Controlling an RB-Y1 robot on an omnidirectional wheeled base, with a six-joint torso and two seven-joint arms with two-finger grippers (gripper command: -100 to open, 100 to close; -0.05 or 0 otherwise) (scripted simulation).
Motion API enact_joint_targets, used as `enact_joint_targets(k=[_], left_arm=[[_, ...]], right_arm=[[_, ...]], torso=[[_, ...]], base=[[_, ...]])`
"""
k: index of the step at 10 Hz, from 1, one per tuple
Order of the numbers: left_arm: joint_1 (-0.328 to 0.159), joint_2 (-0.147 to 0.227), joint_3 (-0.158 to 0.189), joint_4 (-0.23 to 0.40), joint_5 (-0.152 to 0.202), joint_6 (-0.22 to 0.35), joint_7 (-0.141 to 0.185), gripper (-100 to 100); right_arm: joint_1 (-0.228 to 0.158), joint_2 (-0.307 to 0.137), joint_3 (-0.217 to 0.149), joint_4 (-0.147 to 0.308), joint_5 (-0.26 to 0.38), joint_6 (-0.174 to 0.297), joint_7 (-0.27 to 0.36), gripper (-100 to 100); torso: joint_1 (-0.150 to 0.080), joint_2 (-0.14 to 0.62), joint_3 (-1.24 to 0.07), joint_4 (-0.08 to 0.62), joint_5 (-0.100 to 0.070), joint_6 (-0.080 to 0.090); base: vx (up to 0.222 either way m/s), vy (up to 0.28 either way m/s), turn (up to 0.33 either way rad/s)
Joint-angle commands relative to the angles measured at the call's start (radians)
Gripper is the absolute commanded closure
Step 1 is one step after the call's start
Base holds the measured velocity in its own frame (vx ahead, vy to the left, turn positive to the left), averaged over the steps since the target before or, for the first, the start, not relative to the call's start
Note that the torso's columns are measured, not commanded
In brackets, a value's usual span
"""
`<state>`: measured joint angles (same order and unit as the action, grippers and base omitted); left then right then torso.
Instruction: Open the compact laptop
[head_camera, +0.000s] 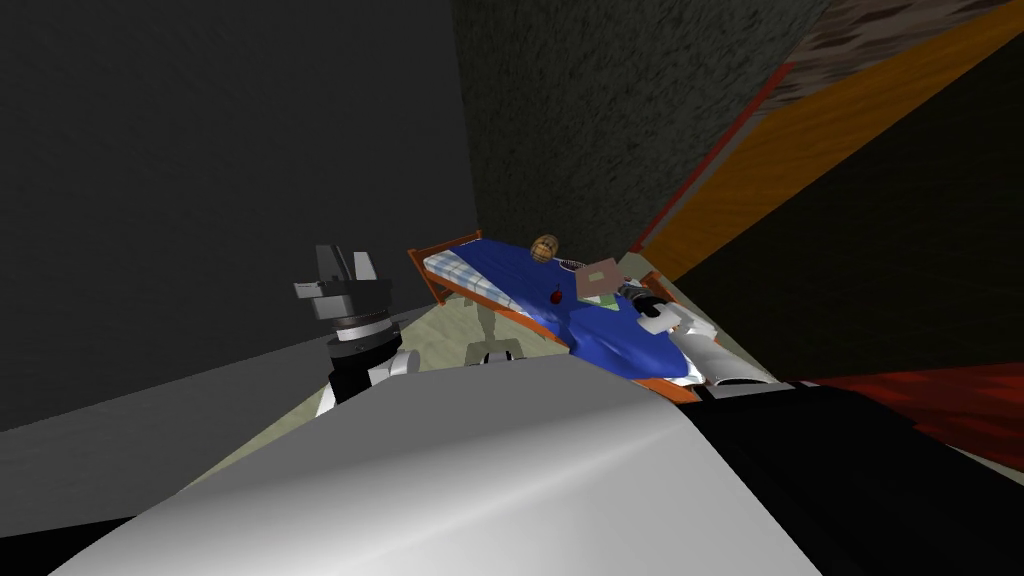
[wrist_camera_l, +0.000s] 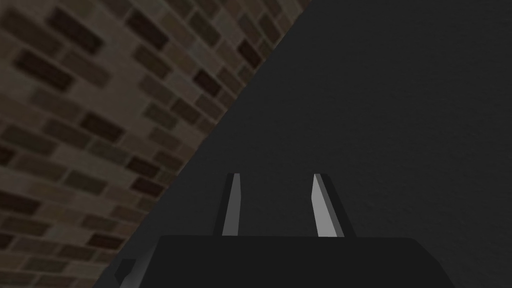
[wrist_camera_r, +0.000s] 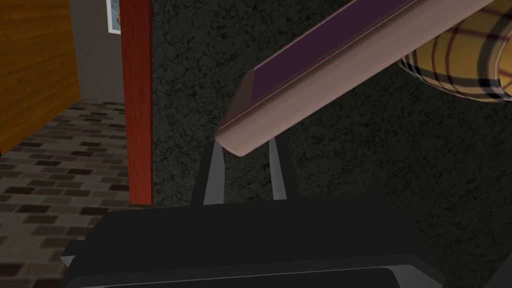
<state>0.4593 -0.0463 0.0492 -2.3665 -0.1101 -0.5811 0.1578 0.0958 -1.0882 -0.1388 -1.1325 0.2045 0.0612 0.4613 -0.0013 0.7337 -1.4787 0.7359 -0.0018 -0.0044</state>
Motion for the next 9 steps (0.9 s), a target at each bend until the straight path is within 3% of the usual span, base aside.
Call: enact_joint_targets(k=[1, 3, 4, 5, 6, 9], left_arm=[[0.0, 0.0, 0.0, 0.0, 0.0, 0.0, 0.0, 0], [0.0, 0.0, 0.0, 0.0, 0.0, 0.0, 0.0, 0], [0.0, 0.0, 0.0, 0.0, 0.0, 0.0, 0.0, 0], [0.0, 0.0, 0.0, 0.0, 0.0, 0.0, 0.0, 0], [0.0, 0.0, 0.0, 0.0, 0.0, 0.0, 0.0, 0], [0.0, 0.0, 0.0, 0.0, 0.0, 0.0, 0.0, 0]], right_arm=[[0.001, 0.015, -0.008, 0.058, -0.007, -0.076, -0.019, 100], [0.001, 0.015, -0.008, 0.06, -0.007, -0.123, -0.019, 100], [0.0, 0.028, -0.017, 0.103, -0.011, -0.154, -0.035, 100], [0.0, 0.028, -0.017, 0.116, -0.011, -0.176, -0.035, 100], [0.022, -0.013, -0.009, 0.096, -0.031, -0.171, -0.056, -100], [0.049, -0.072, 0.005, 0.091, -0.062, -0.195, -0.092, -100]], torso=[[0.001, 0.004, 0.003, 0.002, 0.001, -0.001], [0.003, 0.005, 0.003, 0.002, 0.002, 0.003], [0.004, 0.006, 0.004, 0.003, 0.002, 0.002], [0.003, 0.004, 0.003, 0.002, 0.002, 0.004], [0.002, 0.003, 0.002, 0.002, 0.002, 0.004], [0.002, 0.005, 0.003, 0.002, 0.002, 0.004]], base=[[0.061, -0.001, -0.059], [0.05, 0.005, -0.045], [0.064, 0.003, -0.091], [0.065, 0.01, -0.062], [0.073, 0.03, -0.092], [0.064, 0.045, -0.077]])
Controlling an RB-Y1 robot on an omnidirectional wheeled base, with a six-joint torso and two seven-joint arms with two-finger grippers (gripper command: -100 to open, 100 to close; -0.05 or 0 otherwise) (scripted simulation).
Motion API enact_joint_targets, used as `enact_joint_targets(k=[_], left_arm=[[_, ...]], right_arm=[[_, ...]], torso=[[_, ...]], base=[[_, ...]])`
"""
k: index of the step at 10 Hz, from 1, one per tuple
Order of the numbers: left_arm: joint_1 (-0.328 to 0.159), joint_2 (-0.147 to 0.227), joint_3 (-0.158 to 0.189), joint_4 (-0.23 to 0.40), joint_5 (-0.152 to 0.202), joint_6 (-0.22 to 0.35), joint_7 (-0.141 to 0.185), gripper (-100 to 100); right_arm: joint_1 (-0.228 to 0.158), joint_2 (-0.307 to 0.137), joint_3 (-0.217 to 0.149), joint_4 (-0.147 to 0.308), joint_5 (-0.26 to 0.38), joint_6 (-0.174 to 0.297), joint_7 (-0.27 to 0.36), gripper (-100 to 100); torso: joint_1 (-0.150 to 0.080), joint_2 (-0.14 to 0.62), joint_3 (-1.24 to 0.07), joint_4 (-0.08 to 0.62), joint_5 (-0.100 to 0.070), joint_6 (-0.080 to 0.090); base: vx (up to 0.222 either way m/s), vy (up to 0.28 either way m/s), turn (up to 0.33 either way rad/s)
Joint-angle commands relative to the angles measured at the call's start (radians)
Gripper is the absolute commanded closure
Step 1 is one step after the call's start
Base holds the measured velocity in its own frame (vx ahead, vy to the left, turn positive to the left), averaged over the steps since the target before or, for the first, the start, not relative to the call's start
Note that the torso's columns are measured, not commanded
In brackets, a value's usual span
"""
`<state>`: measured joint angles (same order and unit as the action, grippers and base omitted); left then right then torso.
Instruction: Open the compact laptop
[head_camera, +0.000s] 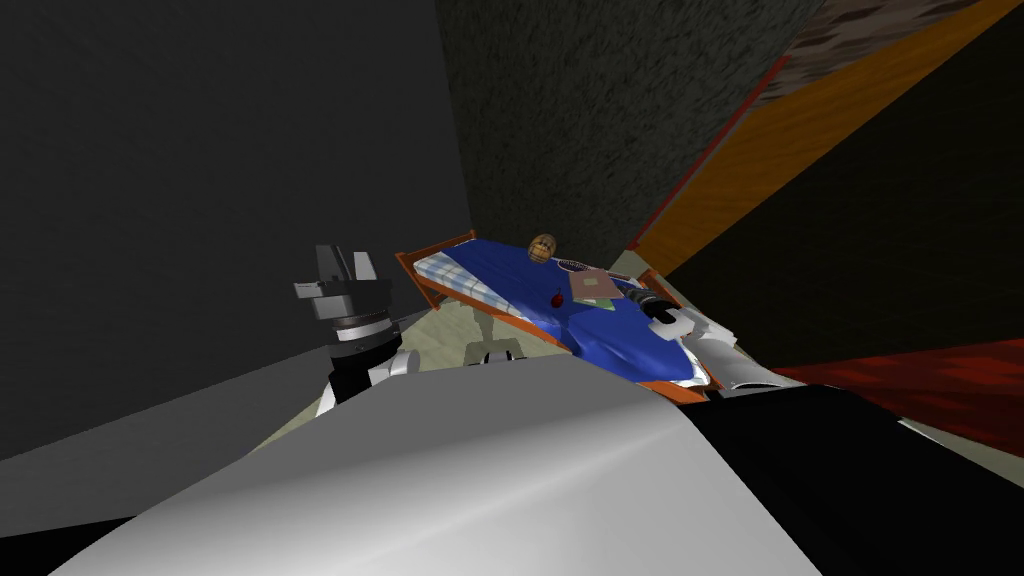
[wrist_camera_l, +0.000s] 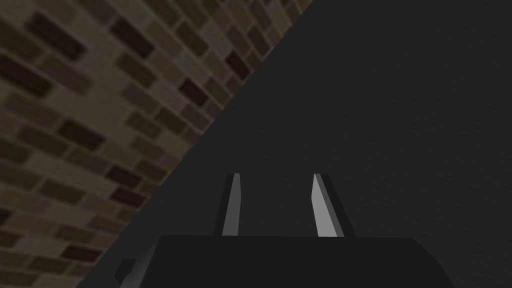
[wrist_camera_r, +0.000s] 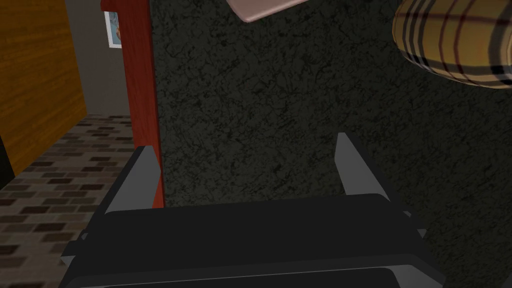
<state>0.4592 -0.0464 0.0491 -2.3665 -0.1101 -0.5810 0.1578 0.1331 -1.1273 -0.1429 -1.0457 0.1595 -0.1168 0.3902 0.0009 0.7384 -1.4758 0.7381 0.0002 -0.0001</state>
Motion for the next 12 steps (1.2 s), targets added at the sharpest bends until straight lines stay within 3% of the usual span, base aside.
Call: enact_joint_targets(k=[1, 5, 6, 7, 12], left_arm=[[0.0, 0.0, 0.0, 0.0, 0.0, 0.0, 0.0, 0], [0.0, 0.0, 0.0, 0.0, 0.0, 0.0, 0.0, 0], [0.0, 0.0, 0.0, 0.0, 0.0, 0.0, 0.0, 0], [0.0, 0.0, 0.0, 0.0, 0.0, 0.0, 0.0, 0], [0.0, 0.0, 0.0, 0.0, 0.0, 0.0, 0.0, 0]], right_arm=[[0.021, -0.053, 0.014, 0.002, -0.027, -0.025, -0.032, -100], [0.057, -0.132, 0.033, -0.005, -0.069, -0.057, -0.08, -100], [0.046, -0.116, 0.031, 0.004, -0.06, -0.056, -0.068, -100], [0.046, -0.118, 0.032, 0.005, -0.061, -0.059, -0.071, 0], [0.046, -0.118, 0.032, 0.005, -0.061, -0.059, -0.07, 0]], torso=[[0.0, 0.001, 0.0, 0.0, 0.0, 0.0], [-0.001, -0.001, -0.001, 0.0, 0.0, 0.0], [-0.001, -0.001, -0.001, 0.0, 0.0, 0.0], [-0.002, 0.001, 0.0, 0.0, -0.001, 0.0], [-0.001, -0.001, 0.0, 0.0, 0.0, 0.0]], base=[[0.043, 0.046, -0.061], [0.052, 0.04, -0.065], [0.025, 0.023, -0.014], [0.006, 0.005, 0.004], [0.0, 0.0, 0.0]])
